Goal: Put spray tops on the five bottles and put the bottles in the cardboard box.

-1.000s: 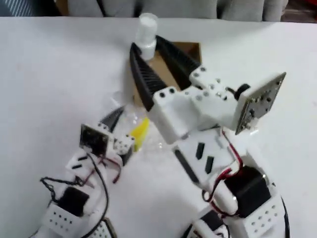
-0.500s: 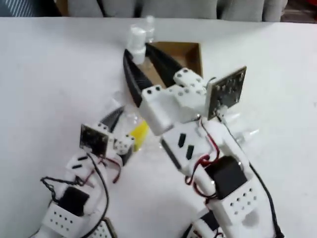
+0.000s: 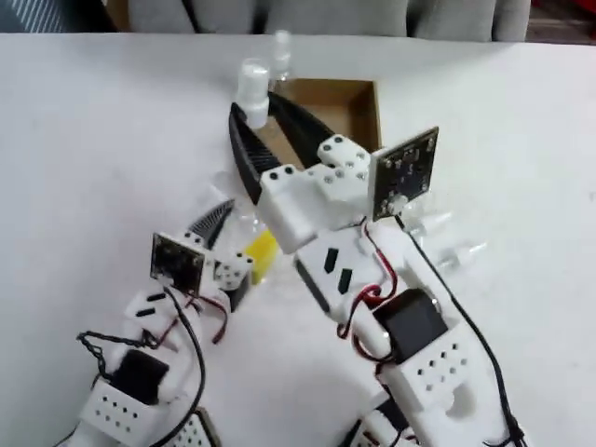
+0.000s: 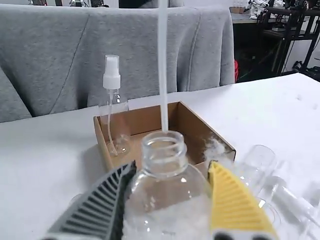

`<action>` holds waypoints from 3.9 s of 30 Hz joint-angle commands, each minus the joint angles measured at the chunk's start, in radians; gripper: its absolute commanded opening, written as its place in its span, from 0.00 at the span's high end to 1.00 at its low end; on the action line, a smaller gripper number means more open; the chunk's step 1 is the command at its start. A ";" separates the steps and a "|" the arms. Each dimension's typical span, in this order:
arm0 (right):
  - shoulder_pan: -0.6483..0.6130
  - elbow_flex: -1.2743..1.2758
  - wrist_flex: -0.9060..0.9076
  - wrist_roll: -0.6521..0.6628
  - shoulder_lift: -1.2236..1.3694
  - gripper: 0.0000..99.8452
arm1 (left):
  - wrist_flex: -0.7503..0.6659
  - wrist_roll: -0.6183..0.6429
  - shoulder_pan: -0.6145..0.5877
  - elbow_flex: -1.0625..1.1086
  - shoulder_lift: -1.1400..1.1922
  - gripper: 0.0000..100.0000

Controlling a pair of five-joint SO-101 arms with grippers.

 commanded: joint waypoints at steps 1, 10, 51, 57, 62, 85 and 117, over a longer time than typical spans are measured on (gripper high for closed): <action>-0.008 0.000 -0.053 -0.008 -0.008 0.99 | -0.041 0.011 0.008 -0.005 -0.018 0.98; -0.030 0.003 -0.059 -0.008 -0.008 0.99 | -0.041 0.011 0.007 -0.005 -0.018 0.98; -0.047 0.249 -0.058 -0.008 -0.053 0.99 | -0.041 0.011 0.002 0.011 -0.018 0.98; -0.067 0.324 -0.059 -0.008 -0.058 0.98 | -0.041 0.011 0.001 0.011 -0.018 0.98; -0.074 0.370 -0.056 -0.008 -0.062 0.98 | -0.041 0.011 0.001 0.011 -0.018 0.98; -0.068 0.341 0.096 0.002 -0.096 0.81 | -0.041 0.011 0.005 0.012 -0.018 0.98; 0.122 0.241 0.120 0.121 0.111 0.99 | -0.190 0.011 0.008 0.097 -0.018 0.98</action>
